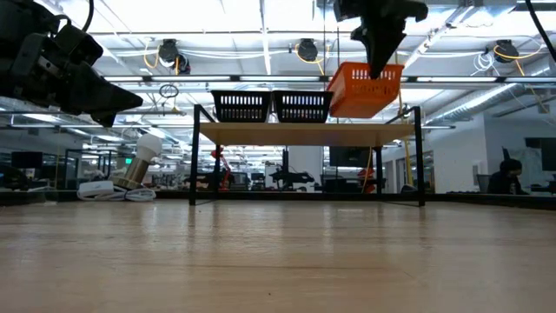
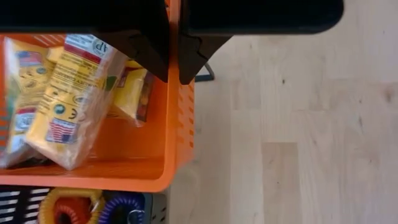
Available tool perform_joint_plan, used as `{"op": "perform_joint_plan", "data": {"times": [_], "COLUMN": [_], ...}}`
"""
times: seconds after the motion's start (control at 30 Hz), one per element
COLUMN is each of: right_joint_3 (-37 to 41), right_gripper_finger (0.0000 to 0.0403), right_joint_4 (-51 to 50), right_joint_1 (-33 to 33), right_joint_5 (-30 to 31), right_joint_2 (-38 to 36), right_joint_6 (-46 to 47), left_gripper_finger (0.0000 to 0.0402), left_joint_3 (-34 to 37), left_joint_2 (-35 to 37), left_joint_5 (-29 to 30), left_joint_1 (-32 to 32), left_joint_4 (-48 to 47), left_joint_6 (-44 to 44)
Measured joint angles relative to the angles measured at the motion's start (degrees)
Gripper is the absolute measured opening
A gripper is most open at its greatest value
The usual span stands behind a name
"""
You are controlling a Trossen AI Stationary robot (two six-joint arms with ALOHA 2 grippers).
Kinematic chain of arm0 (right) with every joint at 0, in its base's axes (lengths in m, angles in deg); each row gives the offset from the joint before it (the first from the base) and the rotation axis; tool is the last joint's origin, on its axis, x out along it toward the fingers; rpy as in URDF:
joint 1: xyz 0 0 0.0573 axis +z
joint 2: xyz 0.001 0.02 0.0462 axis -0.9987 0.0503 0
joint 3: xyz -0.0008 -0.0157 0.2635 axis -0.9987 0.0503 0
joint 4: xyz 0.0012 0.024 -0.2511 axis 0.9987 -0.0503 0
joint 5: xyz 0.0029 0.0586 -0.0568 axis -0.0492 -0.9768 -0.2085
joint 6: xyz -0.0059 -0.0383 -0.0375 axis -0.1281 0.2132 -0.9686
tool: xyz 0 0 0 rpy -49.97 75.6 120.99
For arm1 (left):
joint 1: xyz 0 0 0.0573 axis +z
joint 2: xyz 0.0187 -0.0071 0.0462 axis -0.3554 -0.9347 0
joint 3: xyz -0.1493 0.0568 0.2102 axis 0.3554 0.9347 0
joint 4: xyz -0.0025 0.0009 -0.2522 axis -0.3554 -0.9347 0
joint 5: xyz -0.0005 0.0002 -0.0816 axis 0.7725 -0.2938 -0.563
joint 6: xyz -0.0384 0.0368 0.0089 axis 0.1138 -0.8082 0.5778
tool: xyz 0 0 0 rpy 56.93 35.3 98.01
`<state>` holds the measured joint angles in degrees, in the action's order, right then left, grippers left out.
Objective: Pick & Place Office Desk Supplies
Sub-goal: Put the orange bin with the crayon boxes on the shelf
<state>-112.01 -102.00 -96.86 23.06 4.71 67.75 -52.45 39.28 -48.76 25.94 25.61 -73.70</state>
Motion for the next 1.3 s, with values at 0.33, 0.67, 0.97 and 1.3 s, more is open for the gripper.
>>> {"op": "perform_joint_plan", "data": {"times": [0.33,0.67,0.97,1.3], "right_joint_3": [6.23,9.19,9.19,9.22], "right_gripper_finger": [0.0003,0.0003,0.0004,0.0039], "right_joint_4": [6.4,11.58,11.71,12.2], "right_joint_1": [-4.49,-8.76,-8.96,-8.95], "right_joint_5": [-1.71,-1.8,-4.72,-6.4], "right_joint_2": [-0.02,0.0,-0.04,-0.01], "right_joint_6": [-2.98,-5.67,-5.88,-3.45], "left_gripper_finger": [0.0021,0.0021,0.0021,0.0021], "left_joint_3": [0.0,0.0,0.0,0.0], "left_joint_2": [0.0,-0.01,-0.01,-0.01], "left_joint_5": [0.0,0.02,0.02,0.02], "left_joint_1": [0.0,-0.01,-0.01,0.01], "left_joint_4": [-0.19,-0.18,-0.16,-0.16], "left_joint_6": [-0.28,-0.81,-0.81,-0.72]}}
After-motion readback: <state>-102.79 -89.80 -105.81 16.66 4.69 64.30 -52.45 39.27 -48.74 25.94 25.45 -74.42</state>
